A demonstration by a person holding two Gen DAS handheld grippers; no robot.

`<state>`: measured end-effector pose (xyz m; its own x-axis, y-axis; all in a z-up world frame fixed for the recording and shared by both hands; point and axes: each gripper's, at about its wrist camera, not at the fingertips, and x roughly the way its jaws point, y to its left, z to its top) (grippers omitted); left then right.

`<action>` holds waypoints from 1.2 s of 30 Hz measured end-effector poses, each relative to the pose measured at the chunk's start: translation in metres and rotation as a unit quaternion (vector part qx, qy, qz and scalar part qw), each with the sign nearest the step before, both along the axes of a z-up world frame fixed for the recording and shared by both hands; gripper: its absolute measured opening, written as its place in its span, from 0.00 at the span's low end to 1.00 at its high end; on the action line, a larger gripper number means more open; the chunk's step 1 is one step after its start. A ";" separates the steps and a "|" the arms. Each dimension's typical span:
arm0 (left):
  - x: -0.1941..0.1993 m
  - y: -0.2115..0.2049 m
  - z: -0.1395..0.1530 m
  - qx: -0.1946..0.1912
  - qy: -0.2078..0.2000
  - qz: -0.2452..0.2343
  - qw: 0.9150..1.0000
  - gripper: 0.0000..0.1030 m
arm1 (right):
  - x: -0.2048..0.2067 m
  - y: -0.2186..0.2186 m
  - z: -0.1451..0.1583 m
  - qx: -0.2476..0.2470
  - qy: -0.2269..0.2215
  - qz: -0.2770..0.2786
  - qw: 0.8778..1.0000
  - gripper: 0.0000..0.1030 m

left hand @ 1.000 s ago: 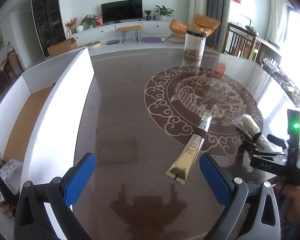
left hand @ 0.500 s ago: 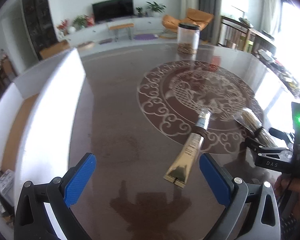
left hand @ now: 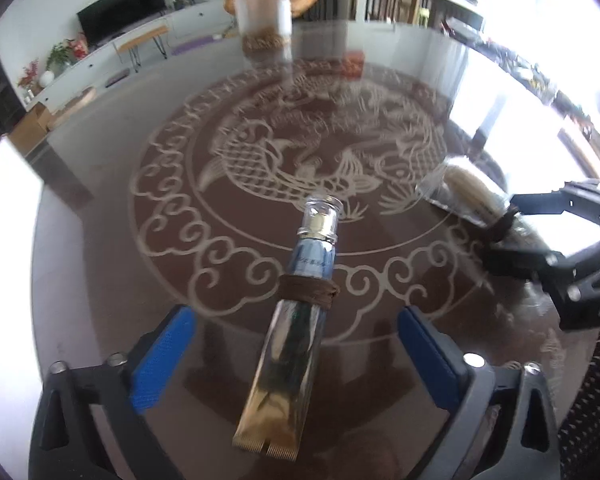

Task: Organize objects
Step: 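Carry the tube and bagged sticks over the cardboard box with both grippers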

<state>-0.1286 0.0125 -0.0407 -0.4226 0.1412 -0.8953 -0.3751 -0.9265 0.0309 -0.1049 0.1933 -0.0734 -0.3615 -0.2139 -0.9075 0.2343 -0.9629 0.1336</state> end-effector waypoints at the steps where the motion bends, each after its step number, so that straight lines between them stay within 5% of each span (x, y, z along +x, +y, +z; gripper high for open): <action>1: -0.001 0.002 -0.002 -0.002 0.001 -0.003 1.000 0.84 | -0.003 -0.005 -0.001 0.006 -0.005 0.000 1.000 0.63; 2: -0.001 0.002 0.000 0.009 0.010 -0.003 1.000 0.66 | -0.006 -0.009 -0.003 0.014 -0.010 0.001 1.000 0.57; 3: 0.000 0.002 0.002 0.022 0.015 -0.004 1.000 0.52 | -0.008 -0.011 -0.003 0.031 -0.007 0.000 1.000 0.36; 4: 0.001 0.004 0.005 0.016 0.024 -0.004 1.000 0.28 | -0.009 -0.012 -0.002 0.043 -0.009 -0.004 0.999 0.28; 13: 0.059 -0.021 0.051 0.100 0.113 0.006 0.989 0.27 | 0.029 0.017 0.030 -0.015 0.035 -0.053 0.998 0.28; 20: 0.137 -0.075 0.119 0.179 0.222 0.041 0.958 0.27 | 0.058 0.003 0.061 -0.021 0.072 -0.040 0.996 0.28; 26: 0.190 -0.153 0.181 0.204 0.283 0.103 0.931 0.27 | 0.074 -0.037 0.096 -0.037 0.105 0.001 0.994 0.28; 30: 0.207 -0.226 0.201 0.190 0.278 0.167 0.927 0.27 | 0.073 -0.099 0.131 -0.076 0.122 0.057 0.988 0.28; 36: 0.183 -0.333 0.178 0.118 0.188 0.275 0.936 0.27 | 0.069 -0.239 0.176 -0.162 0.117 0.186 0.962 0.28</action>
